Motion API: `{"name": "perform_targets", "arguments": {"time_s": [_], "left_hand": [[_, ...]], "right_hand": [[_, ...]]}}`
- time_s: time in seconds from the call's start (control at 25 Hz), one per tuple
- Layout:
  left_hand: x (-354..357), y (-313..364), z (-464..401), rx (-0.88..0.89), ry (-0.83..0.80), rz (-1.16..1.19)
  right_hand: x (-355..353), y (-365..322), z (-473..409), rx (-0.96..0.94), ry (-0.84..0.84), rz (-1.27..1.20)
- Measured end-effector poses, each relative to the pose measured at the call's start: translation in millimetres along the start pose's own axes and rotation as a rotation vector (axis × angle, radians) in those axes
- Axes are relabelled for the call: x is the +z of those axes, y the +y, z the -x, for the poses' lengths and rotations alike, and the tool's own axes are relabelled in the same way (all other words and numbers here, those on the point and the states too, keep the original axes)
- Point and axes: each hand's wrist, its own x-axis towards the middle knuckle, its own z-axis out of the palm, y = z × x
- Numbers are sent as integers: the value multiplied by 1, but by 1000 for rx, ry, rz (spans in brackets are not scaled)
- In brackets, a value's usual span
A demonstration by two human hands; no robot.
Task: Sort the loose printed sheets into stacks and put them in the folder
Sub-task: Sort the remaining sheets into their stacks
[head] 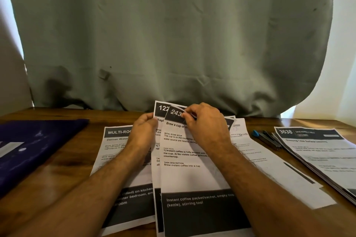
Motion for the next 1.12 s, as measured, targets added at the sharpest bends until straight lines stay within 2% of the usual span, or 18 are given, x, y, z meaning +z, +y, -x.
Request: {"name": "perform_targets", "arguments": {"time_s": [0.28, 0.52, 0.72, 0.88, 0.96, 1.0, 1.04, 1.12], "left_hand": [[-5, -4, 5, 82, -161, -72], [-4, -11, 0, 86, -161, -96], [-6, -17, -8, 35, -189, -40], [-10, -15, -14, 10, -281, -70], [-19, -4, -20, 74, -314, -148], [-26, 3, -25, 136, -275, -219], [-37, 9, -30, 205, -192, -342], [-59, 16, -40, 283, -15, -748]], "right_hand": [[0, -5, 1, -2, 41, -30], [1, -9, 3, -68, 112, -119], [1, -9, 6, -107, 4, -165], [1, -10, 1, -79, -58, -91], [-1, -7, -1, -30, -46, -84], [-2, -5, -2, -14, -37, -92], [-2, -4, -2, -3, -28, -105], [-3, -2, -1, 19, -9, -144]]}}
